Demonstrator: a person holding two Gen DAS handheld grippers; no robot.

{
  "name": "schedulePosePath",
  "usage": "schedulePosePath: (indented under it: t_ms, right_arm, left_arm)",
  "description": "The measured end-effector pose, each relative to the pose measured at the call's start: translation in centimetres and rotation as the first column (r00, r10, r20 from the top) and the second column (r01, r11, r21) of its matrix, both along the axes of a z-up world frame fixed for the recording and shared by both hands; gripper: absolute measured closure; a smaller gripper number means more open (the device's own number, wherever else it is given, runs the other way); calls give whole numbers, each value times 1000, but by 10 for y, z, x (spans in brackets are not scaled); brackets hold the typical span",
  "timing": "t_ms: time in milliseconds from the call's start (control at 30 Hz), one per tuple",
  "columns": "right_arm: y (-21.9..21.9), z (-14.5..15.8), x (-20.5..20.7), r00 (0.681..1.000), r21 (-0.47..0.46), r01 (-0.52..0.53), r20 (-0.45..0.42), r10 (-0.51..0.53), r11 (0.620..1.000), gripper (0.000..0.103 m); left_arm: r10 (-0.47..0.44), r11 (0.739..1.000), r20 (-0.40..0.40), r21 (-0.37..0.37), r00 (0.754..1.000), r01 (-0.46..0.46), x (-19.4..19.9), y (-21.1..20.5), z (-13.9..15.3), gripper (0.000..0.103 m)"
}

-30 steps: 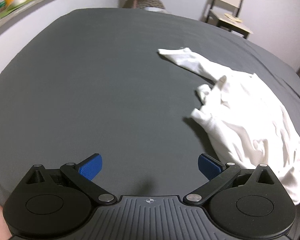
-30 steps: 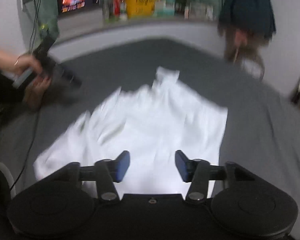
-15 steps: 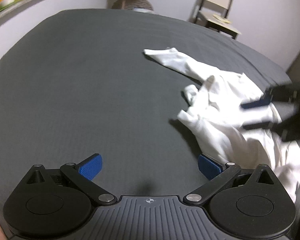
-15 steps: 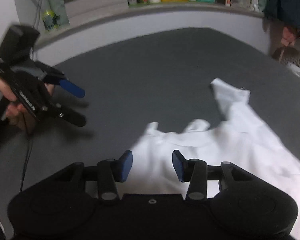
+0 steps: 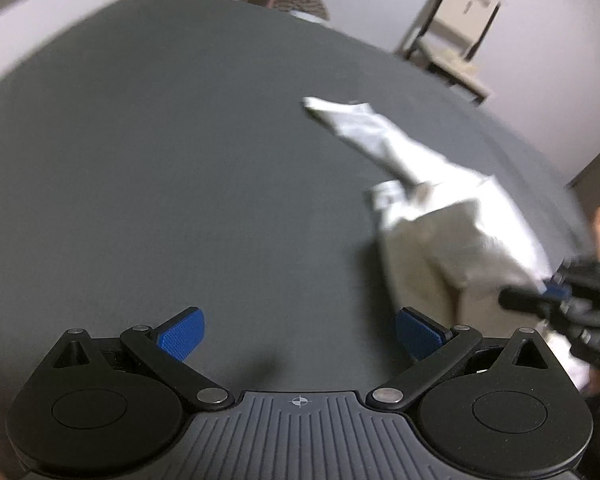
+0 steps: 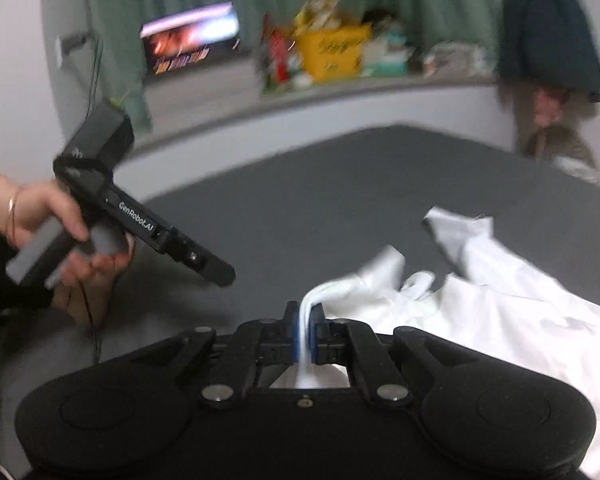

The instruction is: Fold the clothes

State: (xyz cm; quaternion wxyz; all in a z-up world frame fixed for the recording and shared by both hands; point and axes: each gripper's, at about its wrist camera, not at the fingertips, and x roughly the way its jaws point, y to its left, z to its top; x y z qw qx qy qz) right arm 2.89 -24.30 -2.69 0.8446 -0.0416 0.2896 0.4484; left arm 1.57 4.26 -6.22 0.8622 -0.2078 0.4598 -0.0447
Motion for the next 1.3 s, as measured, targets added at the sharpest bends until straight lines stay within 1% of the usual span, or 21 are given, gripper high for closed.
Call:
schedulePosePath:
  t_ms: [33, 100, 200, 267, 300, 367, 433, 500, 600, 700, 767, 900, 967, 1000, 1033, 1067, 1200, 1267, 1300]
  right_arm:
    - [-2, -2, -1, 999, -2, 31, -15, -31, 1000, 98]
    - [-7, -5, -5, 995, -5, 87, -43, -87, 996, 98]
    - [-7, -11, -10, 991, 22, 115, -63, -114, 993, 98]
    - [-2, -14, -12, 990, 31, 127, -65, -125, 991, 97]
    - [5, -15, -16, 991, 6, 125, -44, -125, 992, 97]
    - [20, -16, -23, 992, -43, 123, -3, -123, 992, 97]
    - [34, -18, -30, 992, -92, 122, 38, -119, 988, 97]
    - [49, -20, -37, 990, -141, 123, 79, -113, 982, 96]
    - [70, -22, -48, 986, -214, 126, 137, -98, 969, 95]
    - [83, -28, -51, 985, -259, 114, 157, -75, 959, 95]
    - [86, -31, -51, 985, -267, 114, 158, -74, 957, 88]
    - [83, -35, -53, 985, -255, 118, 153, -80, 960, 83]
    - [80, -35, -56, 984, -251, 118, 163, -78, 961, 71]
    - [79, -35, -60, 982, -250, 117, 174, -74, 961, 67]
    - [79, -35, -63, 980, -251, 115, 186, -69, 961, 61]
    - [79, -36, -67, 977, -258, 113, 203, -61, 960, 58]
    - [79, -38, -82, 966, -284, 104, 258, -28, 953, 54]
    - [78, -39, -90, 959, -291, 99, 283, -13, 952, 46]
    - [77, -38, -94, 954, -292, 99, 299, -7, 951, 45]
  left_arm:
    - [-15, 999, 4, -35, 1000, 15, 1, -3, 0, 0]
    - [-73, 996, 16, -41, 997, 74, 2, -15, 3, 0]
    - [-164, 986, 45, -5, 985, 164, -1, -33, 6, 0]
    - [-203, 978, 54, -27, 978, 205, -2, -41, 6, 0]
    - [-212, 976, 57, -48, 976, 214, -1, -43, 6, 0]
    - [-191, 976, 66, -94, 979, 197, 3, -43, 7, 0]
    - [-144, 979, 57, -141, 988, 151, 7, -39, 6, 0]
    - [-83, 977, 16, -194, 996, 85, 13, -35, -2, 0]
    - [-34, 972, -58, -233, 998, 20, 20, -37, -18, 0]
    - [-19, 972, -85, -236, 996, -1, 22, -42, -28, 0]
    - [-14, 971, -95, -238, 995, -9, 24, -48, -33, 0]
    - [-12, 966, -125, -259, 992, -21, 28, -56, -41, 0]
    - [-26, 964, -123, -266, 992, -8, 31, -62, -42, 0]
    - [-32, 966, -118, -259, 992, 1, 32, -65, -41, 0]
    - [-39, 968, -113, -252, 993, 10, 33, -68, -40, 0]
    - [-44, 969, -107, -248, 993, 16, 34, -69, -39, 0]
    - [-34, 972, -111, -236, 993, 7, 36, -69, -39, 0]
    - [-19, 974, -124, -224, 992, -9, 37, -66, -41, 0]
    - [-12, 976, -127, -215, 992, -16, 37, -65, -42, 0]
